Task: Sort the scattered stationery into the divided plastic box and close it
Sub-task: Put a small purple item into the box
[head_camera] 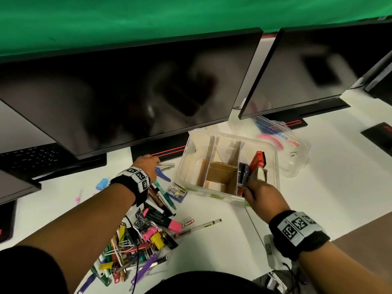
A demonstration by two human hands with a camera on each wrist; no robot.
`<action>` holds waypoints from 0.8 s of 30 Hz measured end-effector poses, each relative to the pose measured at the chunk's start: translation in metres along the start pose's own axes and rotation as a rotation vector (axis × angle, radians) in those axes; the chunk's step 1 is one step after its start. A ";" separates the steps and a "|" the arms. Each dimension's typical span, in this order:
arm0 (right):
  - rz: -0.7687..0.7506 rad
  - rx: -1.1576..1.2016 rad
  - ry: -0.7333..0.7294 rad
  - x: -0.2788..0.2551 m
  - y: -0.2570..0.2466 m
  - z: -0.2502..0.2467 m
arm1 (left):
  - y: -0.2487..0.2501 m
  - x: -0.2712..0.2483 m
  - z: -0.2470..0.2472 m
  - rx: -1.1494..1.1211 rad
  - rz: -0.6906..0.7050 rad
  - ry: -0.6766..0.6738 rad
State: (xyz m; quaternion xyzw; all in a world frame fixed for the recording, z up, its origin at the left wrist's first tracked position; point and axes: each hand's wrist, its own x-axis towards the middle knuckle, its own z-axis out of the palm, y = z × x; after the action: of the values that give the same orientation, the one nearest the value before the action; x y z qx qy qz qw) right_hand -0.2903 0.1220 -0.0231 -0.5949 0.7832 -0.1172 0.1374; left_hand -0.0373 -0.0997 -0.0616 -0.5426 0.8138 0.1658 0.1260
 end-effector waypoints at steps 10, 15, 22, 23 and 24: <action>0.012 -0.018 0.003 -0.002 0.006 0.005 | 0.012 0.031 0.027 0.211 0.152 -0.059; 0.016 -0.008 -0.030 -0.001 0.005 0.001 | 0.012 0.031 0.029 0.188 0.105 -0.051; 0.028 0.107 -0.048 0.011 -0.002 -0.014 | -0.006 0.014 0.018 0.061 -0.078 -0.021; 0.023 0.129 -0.028 0.014 -0.005 -0.018 | -0.006 0.011 0.013 0.033 -0.090 -0.001; 0.026 0.171 -0.013 0.018 -0.009 -0.022 | -0.006 0.007 0.007 -0.007 -0.098 0.026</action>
State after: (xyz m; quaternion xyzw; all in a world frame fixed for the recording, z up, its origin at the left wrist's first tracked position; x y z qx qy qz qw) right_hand -0.2951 0.1027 -0.0008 -0.5715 0.7772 -0.1779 0.1942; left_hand -0.0342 -0.1048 -0.0716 -0.5841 0.7873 0.1552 0.1217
